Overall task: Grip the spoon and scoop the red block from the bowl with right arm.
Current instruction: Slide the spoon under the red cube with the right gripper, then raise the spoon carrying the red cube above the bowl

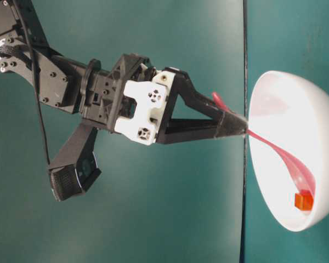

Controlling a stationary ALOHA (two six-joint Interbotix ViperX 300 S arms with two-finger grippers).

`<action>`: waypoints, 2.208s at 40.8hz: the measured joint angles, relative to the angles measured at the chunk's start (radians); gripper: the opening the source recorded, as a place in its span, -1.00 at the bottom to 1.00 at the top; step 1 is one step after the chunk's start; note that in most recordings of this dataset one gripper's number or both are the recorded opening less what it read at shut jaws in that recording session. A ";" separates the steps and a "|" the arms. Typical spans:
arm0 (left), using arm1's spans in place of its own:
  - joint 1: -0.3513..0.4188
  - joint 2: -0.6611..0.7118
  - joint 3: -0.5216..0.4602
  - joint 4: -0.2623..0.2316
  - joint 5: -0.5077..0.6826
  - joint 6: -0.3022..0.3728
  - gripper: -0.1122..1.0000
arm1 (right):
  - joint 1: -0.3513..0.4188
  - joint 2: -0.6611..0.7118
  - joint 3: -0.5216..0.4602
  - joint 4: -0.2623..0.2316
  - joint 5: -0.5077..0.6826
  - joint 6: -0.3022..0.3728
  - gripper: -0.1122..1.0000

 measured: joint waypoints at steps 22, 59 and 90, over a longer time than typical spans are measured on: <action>0.000 0.002 0.000 0.000 0.000 0.000 -0.80 | 0.031 -0.167 0.267 0.000 -0.267 0.009 -0.39; 0.000 0.002 0.000 0.000 0.000 -0.017 -0.80 | 0.046 -0.658 0.525 -0.015 -0.477 0.003 -0.39; 0.000 -0.006 0.000 0.000 0.008 -0.015 -0.80 | 0.046 -0.649 0.422 -0.034 -0.425 0.006 -0.39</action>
